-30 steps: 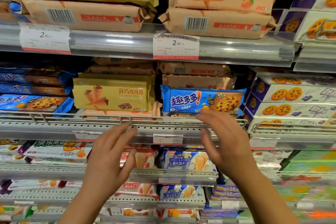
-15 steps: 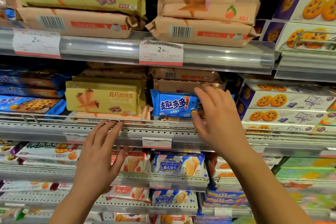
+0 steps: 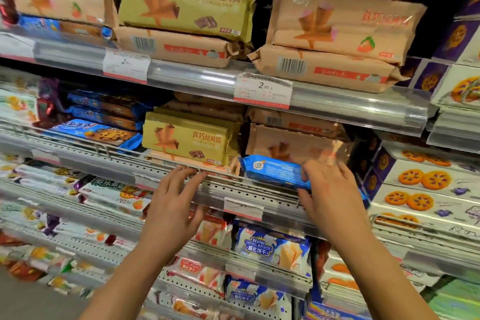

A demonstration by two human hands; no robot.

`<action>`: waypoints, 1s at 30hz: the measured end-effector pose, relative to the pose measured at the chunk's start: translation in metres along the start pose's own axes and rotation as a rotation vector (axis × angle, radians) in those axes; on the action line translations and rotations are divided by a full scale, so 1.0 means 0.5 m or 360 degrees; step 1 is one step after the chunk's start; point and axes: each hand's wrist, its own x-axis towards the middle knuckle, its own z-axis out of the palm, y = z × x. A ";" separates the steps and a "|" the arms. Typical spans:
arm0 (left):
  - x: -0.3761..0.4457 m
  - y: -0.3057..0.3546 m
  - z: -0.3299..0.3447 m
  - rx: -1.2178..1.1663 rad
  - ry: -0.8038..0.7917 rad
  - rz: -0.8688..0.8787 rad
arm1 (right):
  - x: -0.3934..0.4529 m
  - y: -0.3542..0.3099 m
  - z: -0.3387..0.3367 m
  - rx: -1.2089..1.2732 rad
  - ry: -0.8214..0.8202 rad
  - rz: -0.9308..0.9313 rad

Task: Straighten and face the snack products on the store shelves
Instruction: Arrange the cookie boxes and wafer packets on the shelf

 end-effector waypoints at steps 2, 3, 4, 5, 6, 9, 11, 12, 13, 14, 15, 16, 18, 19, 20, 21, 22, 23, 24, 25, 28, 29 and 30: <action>-0.001 -0.005 -0.007 0.0037 -0.0033 -0.0009 | -0.002 -0.005 0.003 0.0042 0.0012 0.0020; 0.000 -0.008 -0.011 0.0048 -0.0052 -0.0006 | -0.003 -0.008 0.003 0.0045 0.0021 0.0031; 0.001 -0.011 -0.014 0.0052 -0.0074 -0.0006 | -0.004 -0.011 0.002 0.0039 0.0034 0.0040; 0.001 -0.014 -0.015 0.0049 -0.0086 -0.0004 | -0.005 -0.015 -0.002 0.0033 0.0048 0.0051; 0.003 -0.017 -0.014 0.0042 -0.0086 0.0000 | -0.006 -0.020 -0.008 0.0033 0.0060 0.0063; 0.010 -0.021 -0.013 0.0035 -0.0076 0.0018 | -0.003 -0.039 -0.038 0.0068 0.0120 0.0060; 0.017 -0.024 -0.016 0.0054 -0.0079 0.0079 | 0.004 -0.061 -0.060 0.0120 0.0208 0.0062; 0.019 -0.029 -0.021 0.0050 -0.0083 0.0135 | 0.007 -0.075 -0.070 0.0162 0.0247 0.0074; 0.021 -0.036 -0.028 0.0027 -0.0089 0.0204 | 0.010 -0.091 -0.080 0.0209 0.0276 0.0093; 0.023 -0.048 -0.038 -0.0021 -0.0098 0.0280 | 0.014 -0.109 -0.088 0.0254 0.0297 0.0116; 0.025 -0.066 -0.049 -0.0098 -0.0110 0.0356 | 0.018 -0.127 -0.096 0.0299 0.0313 0.0144; 0.028 -0.087 -0.063 -0.0193 -0.0125 0.0420 | 0.021 -0.146 -0.101 0.0347 0.0326 0.0173; 0.035 -0.134 -0.098 -0.0382 -0.0108 0.0490 | 0.025 -0.187 -0.109 0.0446 0.0371 0.0212; 0.042 -0.159 -0.114 -0.0463 -0.0038 0.0512 | 0.028 -0.210 -0.114 0.0490 0.0412 0.0215; 0.051 -0.184 -0.129 -0.0542 0.0053 0.0527 | 0.034 -0.231 -0.118 0.0523 0.0443 0.0220; 0.060 -0.207 -0.143 -0.0617 0.0130 0.0531 | 0.039 -0.252 -0.122 0.0541 0.0453 0.0242; 0.072 -0.228 -0.159 -0.0679 0.0191 0.0536 | 0.045 -0.271 -0.127 0.0551 0.0454 0.0270; 0.087 -0.247 -0.177 -0.0721 0.0254 0.0549 | 0.050 -0.291 -0.132 0.0563 0.0458 0.0301; 0.105 -0.263 -0.196 -0.0742 0.0330 0.0560 | 0.055 -0.309 -0.136 0.0579 0.0461 0.0327; 0.125 -0.276 -0.217 -0.0759 0.0419 0.0563 | 0.059 -0.327 -0.138 0.0589 0.0462 0.0344; 0.209 -0.295 -0.299 -0.0817 0.0739 0.0545 | 0.068 -0.371 -0.140 0.0583 0.0456 0.0313; 0.242 -0.297 -0.330 -0.0812 0.0838 0.0537 | 0.070 -0.379 -0.138 0.0590 0.0448 0.0291; 0.276 -0.298 -0.362 -0.0785 0.0923 0.0529 | 0.074 -0.387 -0.137 0.0595 0.0437 0.0280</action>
